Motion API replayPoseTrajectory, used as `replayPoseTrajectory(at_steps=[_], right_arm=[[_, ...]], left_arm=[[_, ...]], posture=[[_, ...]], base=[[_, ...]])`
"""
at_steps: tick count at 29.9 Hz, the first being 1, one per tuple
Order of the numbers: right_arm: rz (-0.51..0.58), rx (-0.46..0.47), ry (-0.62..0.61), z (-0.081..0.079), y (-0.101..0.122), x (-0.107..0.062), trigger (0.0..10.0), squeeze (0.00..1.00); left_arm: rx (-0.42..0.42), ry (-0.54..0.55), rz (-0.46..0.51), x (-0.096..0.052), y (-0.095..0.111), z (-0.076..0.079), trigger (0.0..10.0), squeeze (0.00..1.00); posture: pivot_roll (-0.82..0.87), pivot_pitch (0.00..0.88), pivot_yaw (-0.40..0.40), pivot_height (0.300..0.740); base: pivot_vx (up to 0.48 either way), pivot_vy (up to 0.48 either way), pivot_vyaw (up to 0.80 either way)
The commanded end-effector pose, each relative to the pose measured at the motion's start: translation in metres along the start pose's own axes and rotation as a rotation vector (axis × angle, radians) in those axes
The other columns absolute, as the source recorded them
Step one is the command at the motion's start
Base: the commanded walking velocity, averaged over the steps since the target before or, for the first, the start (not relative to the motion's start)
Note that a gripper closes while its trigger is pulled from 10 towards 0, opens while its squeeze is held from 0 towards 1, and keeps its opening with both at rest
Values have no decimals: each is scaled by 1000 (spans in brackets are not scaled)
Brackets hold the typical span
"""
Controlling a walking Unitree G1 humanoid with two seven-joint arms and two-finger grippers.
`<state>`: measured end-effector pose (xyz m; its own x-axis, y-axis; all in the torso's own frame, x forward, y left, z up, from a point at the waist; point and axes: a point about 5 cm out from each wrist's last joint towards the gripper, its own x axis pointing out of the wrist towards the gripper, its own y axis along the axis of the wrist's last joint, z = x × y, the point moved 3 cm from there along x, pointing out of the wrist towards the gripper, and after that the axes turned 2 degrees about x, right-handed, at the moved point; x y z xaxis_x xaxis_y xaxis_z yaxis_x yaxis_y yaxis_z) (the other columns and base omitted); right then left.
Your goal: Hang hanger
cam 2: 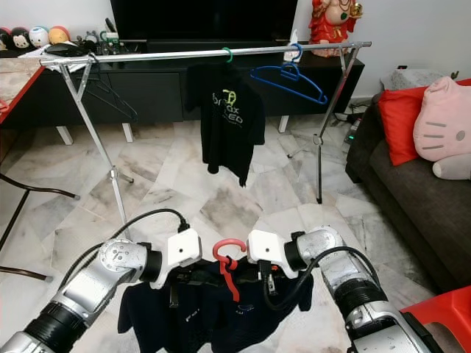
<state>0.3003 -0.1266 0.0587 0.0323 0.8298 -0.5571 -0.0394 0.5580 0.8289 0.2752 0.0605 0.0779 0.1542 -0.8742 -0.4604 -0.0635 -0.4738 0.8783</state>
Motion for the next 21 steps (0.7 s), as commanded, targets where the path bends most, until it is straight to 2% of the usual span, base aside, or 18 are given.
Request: replayPoseTrajectory(at_steps=[1,11,12,13,14,15,16,21], right_arm=[[42,-37,-89,17,16,-11,0,0],[38,-42,-96,18,16,-9,0,0],[27,-45,-112,20,16,-8,6431,0],[25,-45,-115,20,15,-8,10000,102],[25,-43,-116,20,15,-8,10000,353],[26,-42,-115,20,16,-8,10000,353],[28,-42,-114,20,16,-7,10000,1000],[31,-39,-110,20,16,-6,10000,1000]], left_arm=[[-10,-69,-32,6,-7,12,0,0],[3,-65,-60,7,-12,13,0,0],[1,-61,-54,7,-11,13,0,0],[0,-58,-52,7,-11,12,0,0],[-1,-57,-51,8,-11,12,0,0],[-2,-55,-50,8,-11,12,0,0],[-2,-55,-50,8,-11,12,0,0],[-5,-48,-49,7,-12,12,0,0]], posture=[[-5,0,-45,740],[-4,0,-46,740],[-4,0,-46,740],[-3,0,-47,740],[-3,0,-48,740],[-3,0,-48,740],[-3,0,-48,740],[-1,0,-49,740]], base=[[0,0,0],[0,0,0],[0,0,0],[0,0,0],[0,0,0],[0,0,0],[0,0,0],[0,0,0]])
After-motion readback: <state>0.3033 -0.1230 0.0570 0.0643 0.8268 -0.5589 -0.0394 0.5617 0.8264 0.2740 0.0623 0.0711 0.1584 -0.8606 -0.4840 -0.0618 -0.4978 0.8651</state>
